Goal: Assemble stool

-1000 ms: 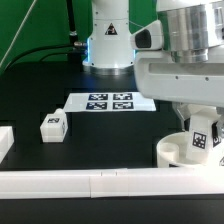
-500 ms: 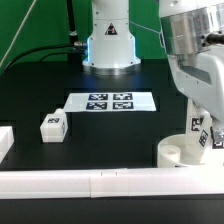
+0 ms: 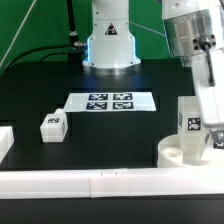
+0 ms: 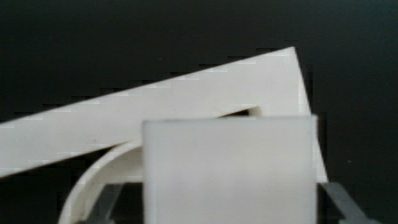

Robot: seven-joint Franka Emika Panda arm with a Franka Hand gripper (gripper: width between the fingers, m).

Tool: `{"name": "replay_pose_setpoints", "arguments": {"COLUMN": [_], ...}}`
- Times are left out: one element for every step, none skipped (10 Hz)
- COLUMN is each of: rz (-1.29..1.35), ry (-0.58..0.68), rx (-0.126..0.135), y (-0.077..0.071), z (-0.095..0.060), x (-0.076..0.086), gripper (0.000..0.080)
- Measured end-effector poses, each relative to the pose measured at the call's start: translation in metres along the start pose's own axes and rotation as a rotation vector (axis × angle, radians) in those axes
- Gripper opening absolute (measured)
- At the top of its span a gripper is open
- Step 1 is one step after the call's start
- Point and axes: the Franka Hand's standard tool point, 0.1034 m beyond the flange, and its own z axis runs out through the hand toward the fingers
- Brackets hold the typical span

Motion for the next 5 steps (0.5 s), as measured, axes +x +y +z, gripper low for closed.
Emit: {"name": "replay_pose_setpoints", "arguments": {"rz": [0.097,0.243,0.322,0.365,0.402], "ry": [-0.006,-0.018,-0.036,-0.049,-0.057], "rx": [0.003,0.024,0.052,0.079,0.1], "y": [0.0004,-0.0004,-0.0006,-0.0002,-0.0002], "z": [0.0,-0.0001,0.0003,0.0009,0.001], "x": [-0.0006,-0.0015,-0.0034,-0.0044,-0.0053], "gripper": [0.0337,0.0337,0.0337,0.0337,0.0337]}}
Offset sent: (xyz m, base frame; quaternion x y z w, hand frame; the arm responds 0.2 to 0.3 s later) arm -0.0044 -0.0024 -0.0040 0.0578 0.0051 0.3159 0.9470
